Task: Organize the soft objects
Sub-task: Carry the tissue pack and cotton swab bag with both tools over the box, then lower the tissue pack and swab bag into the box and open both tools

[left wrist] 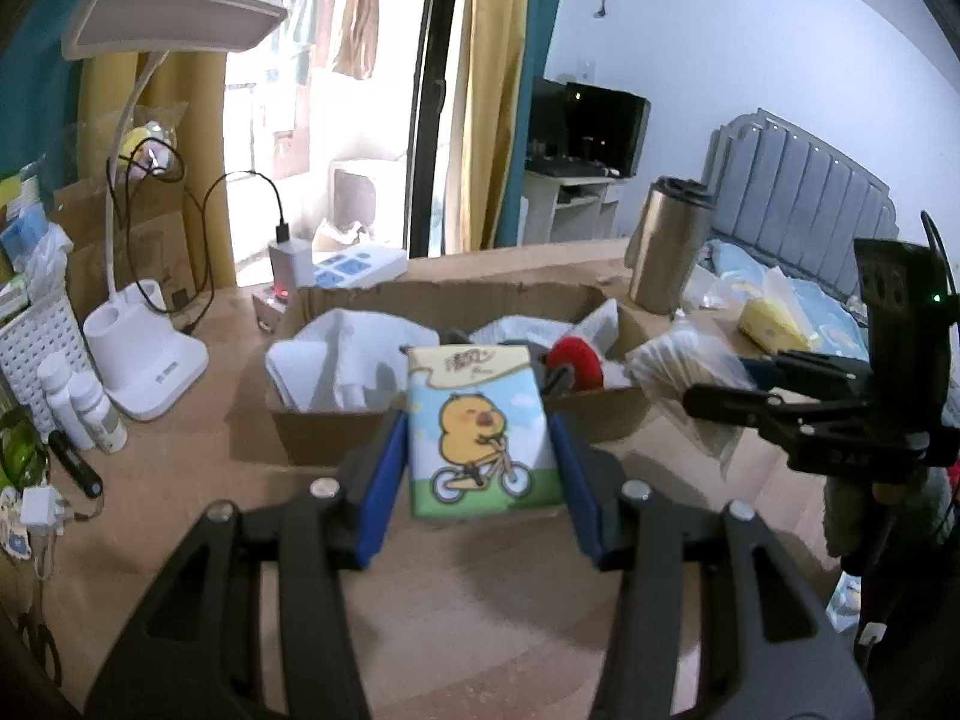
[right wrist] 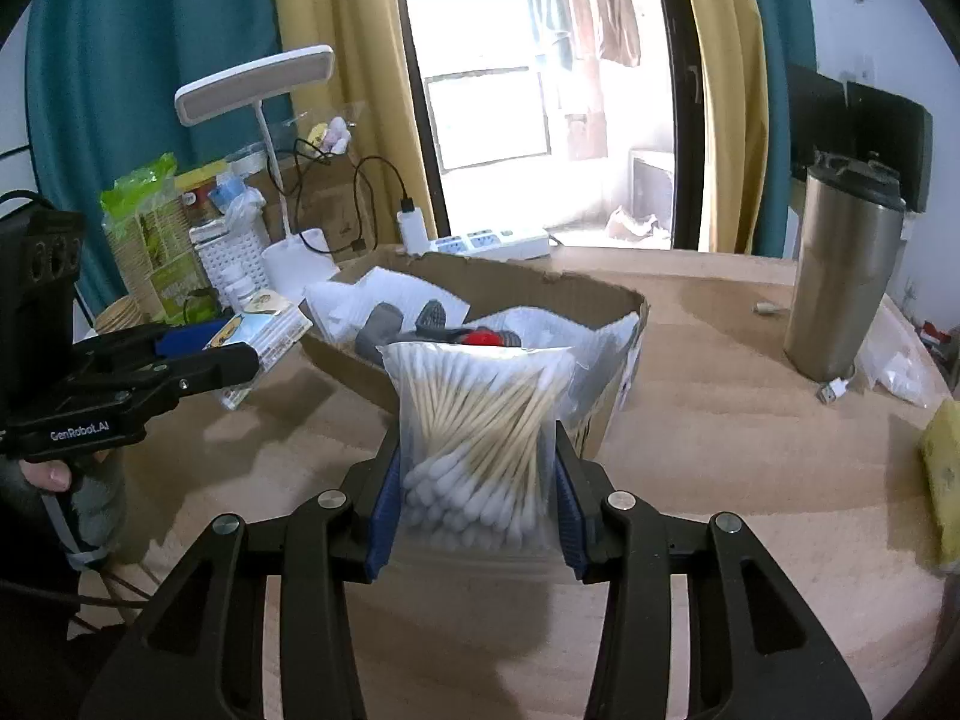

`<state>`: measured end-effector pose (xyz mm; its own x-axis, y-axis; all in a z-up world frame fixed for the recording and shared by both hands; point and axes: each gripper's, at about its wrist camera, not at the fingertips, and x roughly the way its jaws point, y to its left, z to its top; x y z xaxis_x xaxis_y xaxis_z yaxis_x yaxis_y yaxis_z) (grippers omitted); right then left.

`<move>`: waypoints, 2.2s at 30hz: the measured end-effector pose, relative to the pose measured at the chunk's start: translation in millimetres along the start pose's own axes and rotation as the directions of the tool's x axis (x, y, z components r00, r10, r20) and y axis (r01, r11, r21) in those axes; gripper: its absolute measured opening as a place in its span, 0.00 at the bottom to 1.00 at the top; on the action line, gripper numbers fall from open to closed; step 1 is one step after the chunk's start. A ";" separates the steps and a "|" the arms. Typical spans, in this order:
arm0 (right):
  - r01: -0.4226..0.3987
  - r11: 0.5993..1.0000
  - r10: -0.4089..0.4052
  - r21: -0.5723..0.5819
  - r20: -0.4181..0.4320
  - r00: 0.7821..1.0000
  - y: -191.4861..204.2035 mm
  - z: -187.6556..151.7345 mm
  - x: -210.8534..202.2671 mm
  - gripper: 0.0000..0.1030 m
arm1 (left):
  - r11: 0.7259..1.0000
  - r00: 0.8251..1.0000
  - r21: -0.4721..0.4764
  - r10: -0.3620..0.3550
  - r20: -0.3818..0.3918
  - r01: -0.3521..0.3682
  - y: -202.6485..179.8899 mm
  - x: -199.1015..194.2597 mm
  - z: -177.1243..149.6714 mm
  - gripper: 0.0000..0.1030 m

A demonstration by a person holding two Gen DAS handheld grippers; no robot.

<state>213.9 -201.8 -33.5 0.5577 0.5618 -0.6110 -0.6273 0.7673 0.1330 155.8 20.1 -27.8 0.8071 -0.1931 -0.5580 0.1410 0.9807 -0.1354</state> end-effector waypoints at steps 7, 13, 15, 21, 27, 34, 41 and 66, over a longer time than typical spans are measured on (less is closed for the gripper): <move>0.006 1.000 -0.006 -0.005 0.027 1.000 -5.3 12.7 2.0 0.45 | 1.000 1.000 0.004 0.012 0.027 -0.012 7.1 6.5 12.4 0.49; 0.015 1.000 -0.015 -0.008 0.040 0.999 -10.1 20.2 4.0 0.45 | 1.000 0.999 0.012 0.018 0.037 -0.018 11.1 14.0 19.5 0.49; 0.018 1.000 -0.018 -0.005 0.043 0.999 -12.7 22.2 5.5 0.45 | 1.000 0.999 0.010 0.015 0.038 -0.016 11.2 15.3 20.8 0.49; 0.033 0.999 -0.034 0.011 0.046 0.998 -21.1 27.2 12.0 0.45 | 1.000 0.998 -0.024 0.012 0.064 -0.011 20.6 23.0 26.4 0.49; 0.054 0.998 -0.055 0.031 0.054 0.997 -27.7 34.1 19.9 0.45 | 0.998 0.996 -0.055 0.014 0.087 -0.009 31.5 30.8 36.2 0.49; 0.074 0.996 -0.077 0.049 0.069 0.995 -32.0 46.0 28.1 0.45 | 0.999 0.995 -0.033 0.011 0.100 -0.007 33.6 43.3 46.7 0.49; 0.072 0.997 -0.074 0.037 0.061 0.995 -30.2 59.3 45.8 0.45 | 0.999 0.995 -0.037 0.001 0.099 0.002 39.7 57.6 49.8 0.49; -0.041 0.999 0.042 0.017 -0.020 0.999 24.1 88.2 110.5 0.45 | 0.985 0.997 -0.172 0.026 0.070 -0.014 90.5 59.3 38.1 0.49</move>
<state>308.3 -94.0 -29.0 0.5199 0.5870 -0.6206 -0.6404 0.7486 0.1716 238.2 98.6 -42.0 0.8487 -0.1644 -0.5026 0.0288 0.9634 -0.2666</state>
